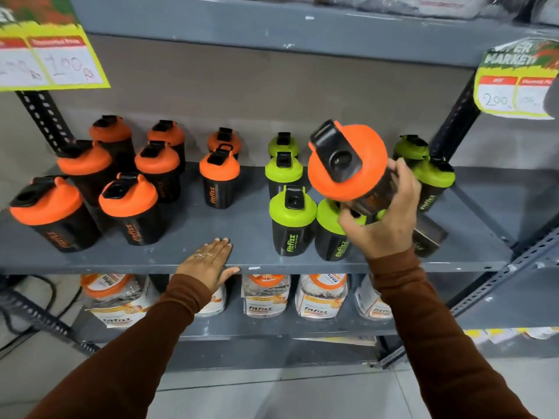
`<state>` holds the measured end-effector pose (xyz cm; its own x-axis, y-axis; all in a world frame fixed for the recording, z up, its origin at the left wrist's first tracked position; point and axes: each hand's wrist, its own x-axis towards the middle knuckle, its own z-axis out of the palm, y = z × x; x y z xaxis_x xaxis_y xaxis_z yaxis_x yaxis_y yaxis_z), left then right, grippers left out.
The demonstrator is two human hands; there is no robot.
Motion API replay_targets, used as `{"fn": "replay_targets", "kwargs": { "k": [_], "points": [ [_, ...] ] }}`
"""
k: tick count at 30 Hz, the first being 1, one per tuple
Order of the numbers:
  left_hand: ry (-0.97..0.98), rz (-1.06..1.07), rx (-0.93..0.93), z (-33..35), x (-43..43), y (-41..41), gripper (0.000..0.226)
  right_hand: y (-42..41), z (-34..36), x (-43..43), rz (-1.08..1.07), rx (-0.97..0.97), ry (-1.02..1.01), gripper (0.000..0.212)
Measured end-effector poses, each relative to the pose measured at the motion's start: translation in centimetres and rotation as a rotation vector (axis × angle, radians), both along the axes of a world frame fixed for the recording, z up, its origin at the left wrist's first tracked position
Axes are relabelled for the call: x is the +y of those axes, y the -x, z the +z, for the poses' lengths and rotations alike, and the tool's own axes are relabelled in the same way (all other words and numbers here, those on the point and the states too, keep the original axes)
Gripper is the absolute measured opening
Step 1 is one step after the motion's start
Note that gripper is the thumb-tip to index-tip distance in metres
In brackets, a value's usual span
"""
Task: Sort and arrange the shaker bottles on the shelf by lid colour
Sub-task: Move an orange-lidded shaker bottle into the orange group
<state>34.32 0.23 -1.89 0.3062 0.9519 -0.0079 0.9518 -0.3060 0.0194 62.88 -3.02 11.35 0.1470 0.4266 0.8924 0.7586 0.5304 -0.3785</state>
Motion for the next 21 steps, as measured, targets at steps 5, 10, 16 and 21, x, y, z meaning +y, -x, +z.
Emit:
{"fn": "replay_targets", "kwargs": {
  "k": [5,10,16,21],
  "points": [
    [-0.095,0.022,-0.09,0.3,-1.2,3.6,0.055,8.5,-1.1,0.3,0.128,0.159,0.093,0.105],
    [-0.075,-0.025,-0.137,0.6,-1.0,4.6,0.054,16.4,-3.1,1.3,0.23,0.236,0.301,0.081],
    [-0.034,-0.021,-0.09,-0.8,-0.4,5.4,0.054,19.6,-7.4,4.8,0.232,0.458,0.722,0.082],
    [-0.045,-0.025,-0.052,-1.0,-0.3,5.5,0.053,19.7,-9.9,6.5,0.144,0.525,0.83,0.081]
  ]
}}
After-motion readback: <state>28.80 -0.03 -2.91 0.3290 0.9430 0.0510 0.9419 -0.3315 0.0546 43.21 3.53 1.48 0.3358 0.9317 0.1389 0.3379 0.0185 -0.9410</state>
